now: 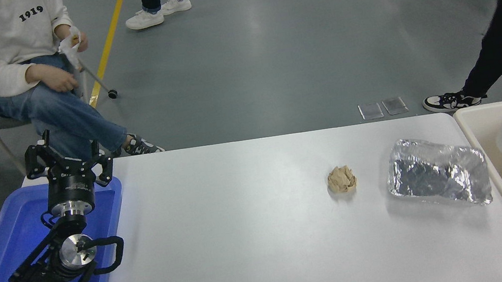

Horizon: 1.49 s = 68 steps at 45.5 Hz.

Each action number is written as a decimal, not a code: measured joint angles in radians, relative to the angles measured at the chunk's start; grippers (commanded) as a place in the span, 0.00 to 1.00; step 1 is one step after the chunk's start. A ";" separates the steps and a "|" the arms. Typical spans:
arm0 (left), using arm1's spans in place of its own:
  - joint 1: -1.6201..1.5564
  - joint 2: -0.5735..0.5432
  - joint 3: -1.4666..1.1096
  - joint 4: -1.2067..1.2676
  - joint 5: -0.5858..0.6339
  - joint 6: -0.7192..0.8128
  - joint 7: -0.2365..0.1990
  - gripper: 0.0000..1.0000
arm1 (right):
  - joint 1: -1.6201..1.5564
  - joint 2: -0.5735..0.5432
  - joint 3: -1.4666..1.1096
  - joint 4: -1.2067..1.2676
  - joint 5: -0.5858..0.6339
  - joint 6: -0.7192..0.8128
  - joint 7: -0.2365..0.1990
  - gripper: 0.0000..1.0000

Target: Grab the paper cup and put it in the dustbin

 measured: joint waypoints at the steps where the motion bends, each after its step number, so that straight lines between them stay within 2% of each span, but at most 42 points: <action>1: 0.000 0.000 0.000 0.000 0.000 0.000 -0.001 0.99 | -0.023 -0.013 0.009 -0.020 -0.005 -0.006 0.000 0.00; 11: 0.000 0.000 0.000 0.000 0.000 0.000 -0.001 0.99 | -0.415 -0.124 0.205 -0.290 -0.050 -0.121 0.002 0.00; 17: 0.000 -0.001 0.000 0.000 0.000 0.000 -0.001 0.99 | -0.426 -0.145 0.377 -0.454 -0.060 -0.200 0.002 0.00; 26: 0.000 0.000 0.000 0.000 0.000 0.000 -0.001 0.99 | -0.628 -0.100 0.620 -0.665 -0.062 -0.299 0.002 0.00; 33: 0.000 0.000 0.000 0.000 -0.001 0.000 -0.001 0.99 | -0.925 -0.041 0.770 -0.793 -0.059 -0.369 0.002 0.00; 47: 0.000 0.000 -0.001 0.000 -0.001 0.000 -0.001 0.99 | -1.361 0.010 0.891 -0.882 -0.055 -0.436 -0.001 0.00; 68: -0.001 0.000 -0.001 0.000 -0.001 0.000 -0.001 0.99 | -1.432 0.052 0.955 -0.908 -0.054 -0.492 -0.012 0.00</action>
